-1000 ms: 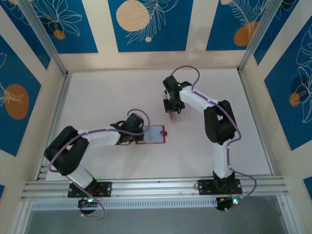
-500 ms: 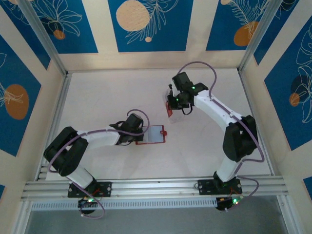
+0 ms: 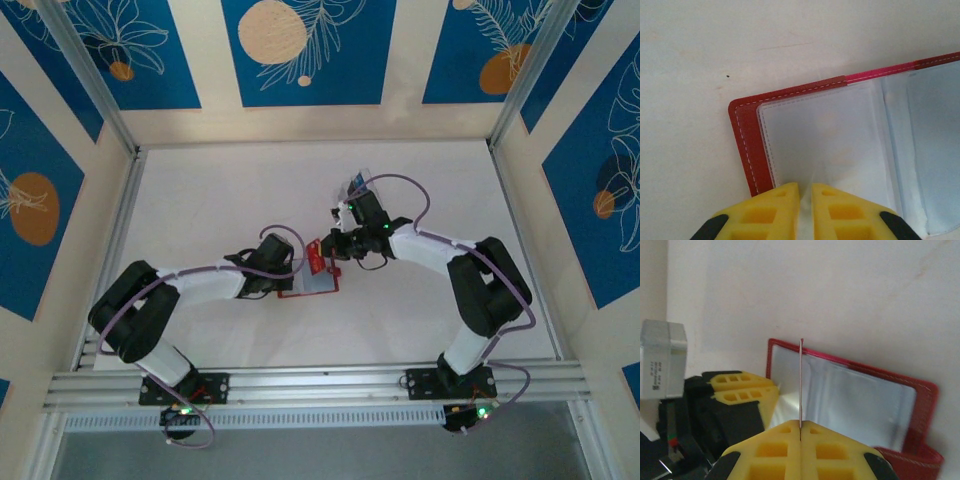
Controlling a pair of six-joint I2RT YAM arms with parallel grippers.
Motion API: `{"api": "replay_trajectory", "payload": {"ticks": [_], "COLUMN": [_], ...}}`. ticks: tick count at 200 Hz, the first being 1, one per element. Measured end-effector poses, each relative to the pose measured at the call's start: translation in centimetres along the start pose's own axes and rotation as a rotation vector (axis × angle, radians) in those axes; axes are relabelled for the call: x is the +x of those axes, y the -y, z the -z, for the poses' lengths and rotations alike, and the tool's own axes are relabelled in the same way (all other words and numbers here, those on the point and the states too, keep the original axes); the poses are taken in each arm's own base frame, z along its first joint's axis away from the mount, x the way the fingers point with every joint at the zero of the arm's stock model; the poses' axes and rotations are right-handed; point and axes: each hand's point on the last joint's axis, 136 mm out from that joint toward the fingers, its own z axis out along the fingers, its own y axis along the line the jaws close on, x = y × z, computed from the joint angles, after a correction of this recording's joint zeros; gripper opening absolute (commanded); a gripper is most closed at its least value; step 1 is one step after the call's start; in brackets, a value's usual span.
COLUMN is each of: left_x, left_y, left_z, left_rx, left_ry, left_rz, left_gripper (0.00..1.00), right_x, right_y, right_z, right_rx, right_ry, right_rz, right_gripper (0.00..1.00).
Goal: Put the credit cards into the card holder
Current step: Insert the credit card into the card slot.
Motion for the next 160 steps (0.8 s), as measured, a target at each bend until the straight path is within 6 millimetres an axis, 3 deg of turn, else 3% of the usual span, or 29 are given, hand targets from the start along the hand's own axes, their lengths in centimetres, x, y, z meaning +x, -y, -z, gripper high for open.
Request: {"api": "replay_trajectory", "payload": {"ticks": [63,160], "left_x": [0.0,0.1], "left_y": [0.0,-0.1], "left_z": [0.0,0.0], "left_rx": [-0.002,-0.006], "left_ry": [-0.002,-0.003], "left_rz": [0.0,-0.002], "left_gripper": [0.12,0.12], "right_x": [0.8,0.9], "right_y": [0.1,0.0], "right_z": [-2.9,-3.6], "right_rx": [-0.054,-0.053], "right_ry": [0.014,0.058], "right_rz": [0.011,0.048], "right_gripper": [0.0,0.0]}}
